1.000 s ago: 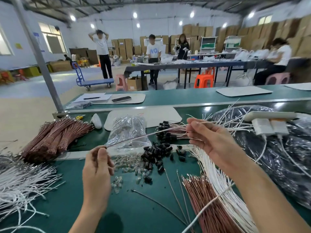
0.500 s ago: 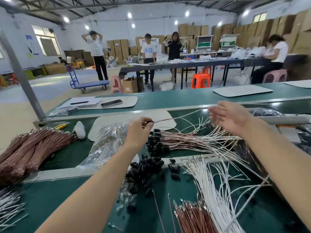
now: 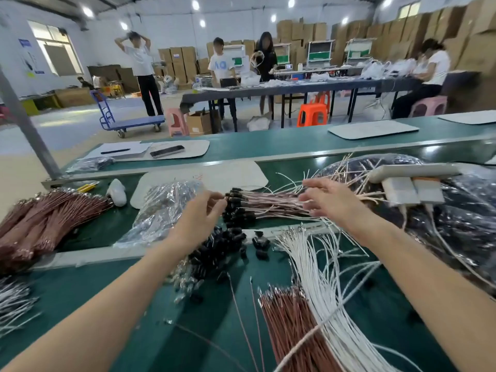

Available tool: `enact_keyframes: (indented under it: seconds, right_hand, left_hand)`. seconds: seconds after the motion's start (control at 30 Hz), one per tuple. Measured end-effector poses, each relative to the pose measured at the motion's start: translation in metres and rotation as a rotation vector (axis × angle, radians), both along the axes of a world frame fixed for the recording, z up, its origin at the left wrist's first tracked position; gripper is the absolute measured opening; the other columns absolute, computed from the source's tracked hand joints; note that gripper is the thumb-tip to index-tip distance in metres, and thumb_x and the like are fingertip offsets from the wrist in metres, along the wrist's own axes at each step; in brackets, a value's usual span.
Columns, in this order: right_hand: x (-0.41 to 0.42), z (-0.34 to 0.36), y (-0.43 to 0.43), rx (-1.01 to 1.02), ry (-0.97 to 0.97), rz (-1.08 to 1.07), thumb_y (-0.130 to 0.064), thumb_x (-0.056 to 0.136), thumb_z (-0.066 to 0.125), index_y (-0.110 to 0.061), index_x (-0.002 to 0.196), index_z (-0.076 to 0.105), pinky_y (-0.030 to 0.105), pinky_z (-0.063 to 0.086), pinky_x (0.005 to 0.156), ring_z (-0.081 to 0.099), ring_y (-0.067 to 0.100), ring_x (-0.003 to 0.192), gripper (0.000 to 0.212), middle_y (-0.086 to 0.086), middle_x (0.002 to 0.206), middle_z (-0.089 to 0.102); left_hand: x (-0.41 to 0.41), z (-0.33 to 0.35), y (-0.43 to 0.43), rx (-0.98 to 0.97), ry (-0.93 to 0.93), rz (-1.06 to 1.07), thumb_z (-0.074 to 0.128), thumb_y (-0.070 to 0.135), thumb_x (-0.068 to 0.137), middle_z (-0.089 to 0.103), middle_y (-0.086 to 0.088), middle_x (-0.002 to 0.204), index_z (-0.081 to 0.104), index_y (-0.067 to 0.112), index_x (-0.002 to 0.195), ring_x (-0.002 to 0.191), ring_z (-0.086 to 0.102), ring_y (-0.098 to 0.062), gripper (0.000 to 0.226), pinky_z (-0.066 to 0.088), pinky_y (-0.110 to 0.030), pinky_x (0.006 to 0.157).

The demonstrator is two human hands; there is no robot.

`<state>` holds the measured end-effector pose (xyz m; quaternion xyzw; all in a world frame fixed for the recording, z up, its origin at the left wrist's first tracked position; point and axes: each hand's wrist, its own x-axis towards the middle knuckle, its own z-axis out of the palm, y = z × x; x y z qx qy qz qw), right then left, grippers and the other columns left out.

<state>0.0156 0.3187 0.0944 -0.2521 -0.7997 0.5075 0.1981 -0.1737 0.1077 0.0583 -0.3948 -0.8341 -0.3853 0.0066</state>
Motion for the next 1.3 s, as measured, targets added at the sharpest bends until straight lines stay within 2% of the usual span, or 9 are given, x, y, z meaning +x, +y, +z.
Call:
enact_keyframes:
  seconds: [0.1,0.2,0.33,0.47,0.6,0.7,0.9,1.03,1.3]
  right_hand:
    - [0.018,-0.003,-0.039,0.207,-0.081,0.090,-0.028,0.104,0.051,-0.023,0.135,0.054,0.026,0.055,0.068,0.069,0.021,0.086,0.032,-0.007,0.105,0.065]
    - [0.033,-0.018,-0.078,0.326,-0.146,0.154,-0.029,0.104,0.047,-0.026,0.135,0.054,0.013,0.045,0.051,0.068,0.011,0.073,0.032,-0.018,0.095,0.060]
    - [0.046,-0.039,-0.127,0.386,-0.209,0.244,-0.021,0.105,0.044,-0.019,0.136,0.056,0.022,0.051,0.061,0.061,0.013,0.067,0.034,-0.009,0.100,0.066]
    - [0.048,-0.065,-0.163,0.645,-0.330,0.273,-0.028,0.105,0.040,-0.022,0.140,0.054,0.042,0.046,0.102,0.058,0.024,0.118,0.037,0.004,0.137,0.059]
    - [0.051,-0.090,-0.180,0.834,-0.449,0.322,-0.048,0.104,0.040,-0.031,0.143,0.048,0.044,0.027,0.116,0.039,0.026,0.138,0.044,0.002,0.148,0.046]
    - [0.054,-0.097,-0.179,0.891,-0.436,0.324,-0.047,0.104,0.040,-0.030,0.145,0.047,0.041,0.022,0.119,0.034,0.026,0.141,0.045,0.003,0.152,0.042]
    - [0.062,-0.096,-0.161,0.814,-0.356,0.326,-0.034,0.105,0.043,-0.026,0.139,0.055,0.032,0.026,0.117,0.037,0.017,0.137,0.037,-0.004,0.146,0.049]
    - [0.049,-0.087,-0.159,0.777,-0.324,0.265,-0.034,0.105,0.042,-0.029,0.137,0.057,0.034,0.035,0.112,0.042,0.015,0.131,0.035,-0.008,0.139,0.055]
    - [-0.023,-0.086,-0.175,0.796,-0.380,0.194,-0.042,0.105,0.043,-0.028,0.141,0.049,0.040,0.043,0.098,0.049,0.024,0.119,0.039,0.000,0.133,0.057]
  left_hand:
    - [0.049,-0.008,-0.063,-0.121,0.079,-0.135,0.053,0.038,0.100,0.056,0.026,0.103,0.056,0.034,0.124,0.091,0.057,0.011,0.025,0.048,-0.008,0.079]
    - [0.094,-0.027,-0.121,-0.313,0.074,-0.290,0.044,0.056,0.092,0.048,0.035,0.114,0.043,0.057,0.126,0.111,0.045,0.017,0.034,0.039,-0.010,0.096]
    - [0.128,-0.054,-0.159,-0.444,0.172,-0.352,0.041,0.057,0.094,0.040,0.038,0.124,0.041,0.052,0.139,0.121,0.036,0.014,0.045,0.026,-0.007,0.102]
    - [0.140,-0.065,-0.158,-0.364,0.295,-0.221,0.054,0.044,0.100,0.053,0.017,0.123,0.061,0.038,0.132,0.120,0.046,-0.009,0.033,0.032,-0.024,0.102]
    - [0.142,-0.071,-0.143,-0.369,0.345,-0.122,0.050,0.046,0.102,0.051,0.013,0.115,0.065,0.037,0.118,0.117,0.045,-0.013,0.024,0.030,-0.026,0.100]
    - [0.136,-0.078,-0.139,-0.475,0.438,-0.114,0.040,0.044,0.106,0.048,0.012,0.120,0.057,0.033,0.120,0.119,0.043,-0.013,0.024,0.029,-0.026,0.100]
    - [0.102,-0.078,-0.157,-0.082,0.147,0.158,0.047,0.019,0.105,0.055,0.013,0.093,0.055,0.028,0.100,0.093,0.049,-0.017,0.013,0.036,-0.033,0.082]
    - [0.086,-0.077,-0.172,0.247,0.054,0.298,0.050,0.022,0.104,0.063,0.014,0.086,0.050,0.040,0.097,0.077,0.059,-0.011,0.019,0.048,-0.040,0.067]
    - [0.082,-0.082,-0.173,0.252,0.068,0.258,0.055,0.025,0.101,0.058,0.021,0.101,0.066,0.026,0.110,0.087,0.060,-0.004,0.015,0.054,-0.038,0.075]
